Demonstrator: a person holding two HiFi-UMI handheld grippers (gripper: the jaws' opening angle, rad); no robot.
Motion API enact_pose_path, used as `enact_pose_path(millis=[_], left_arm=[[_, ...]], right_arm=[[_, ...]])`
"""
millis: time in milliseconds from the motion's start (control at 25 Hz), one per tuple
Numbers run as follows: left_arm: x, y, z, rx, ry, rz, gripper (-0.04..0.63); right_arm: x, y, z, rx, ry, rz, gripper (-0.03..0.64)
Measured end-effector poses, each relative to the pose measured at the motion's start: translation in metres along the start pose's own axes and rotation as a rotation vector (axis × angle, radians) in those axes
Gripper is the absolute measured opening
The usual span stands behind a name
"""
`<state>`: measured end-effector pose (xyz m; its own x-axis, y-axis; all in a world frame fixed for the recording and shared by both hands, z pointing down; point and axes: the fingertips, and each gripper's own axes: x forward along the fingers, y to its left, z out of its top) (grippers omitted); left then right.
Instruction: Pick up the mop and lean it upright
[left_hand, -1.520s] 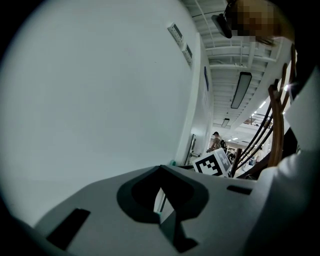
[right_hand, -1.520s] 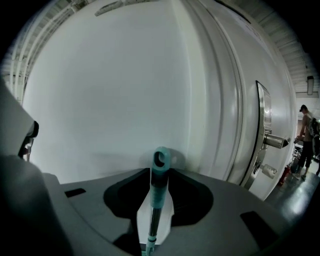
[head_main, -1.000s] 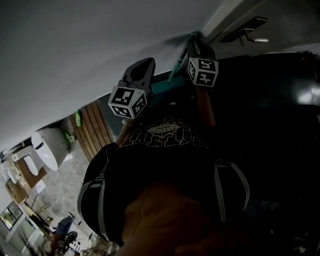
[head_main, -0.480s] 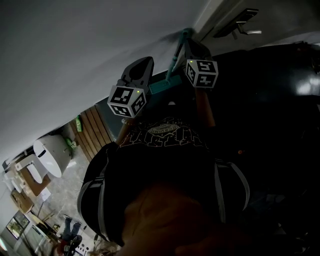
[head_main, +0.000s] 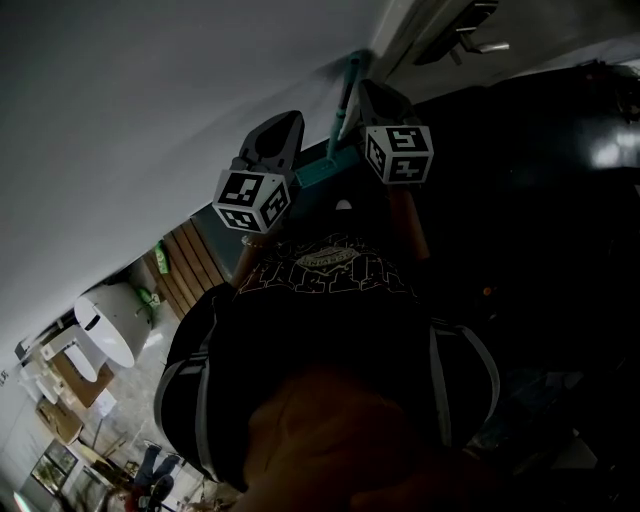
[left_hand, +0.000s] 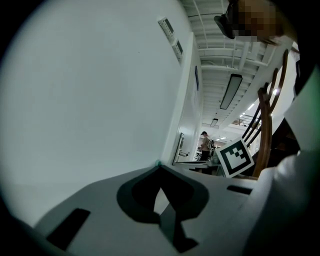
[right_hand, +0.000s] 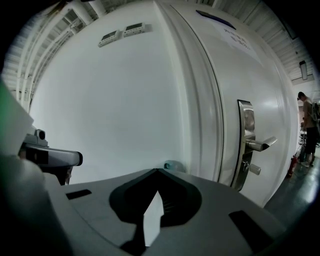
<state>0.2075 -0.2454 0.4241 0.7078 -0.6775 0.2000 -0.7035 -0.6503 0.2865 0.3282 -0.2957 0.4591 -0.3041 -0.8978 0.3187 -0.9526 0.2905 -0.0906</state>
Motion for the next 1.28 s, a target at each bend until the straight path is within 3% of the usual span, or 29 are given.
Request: enact_pose_path(millis=[640, 1280], left_arm=[[-0.003, -0.028, -0.007, 0.023, 0.043, -0.111, 0.046], [-0.024, -0.064, -0.027, 0.027, 0.070, -0.194, 0.046]], right_arm=[[-0.072, 0.025, -0.009, 0.046, 0.015, -0.067, 0.020], [-0.125, 0.054, -0.032, 0.046, 0.048, -0.078, 0.018]])
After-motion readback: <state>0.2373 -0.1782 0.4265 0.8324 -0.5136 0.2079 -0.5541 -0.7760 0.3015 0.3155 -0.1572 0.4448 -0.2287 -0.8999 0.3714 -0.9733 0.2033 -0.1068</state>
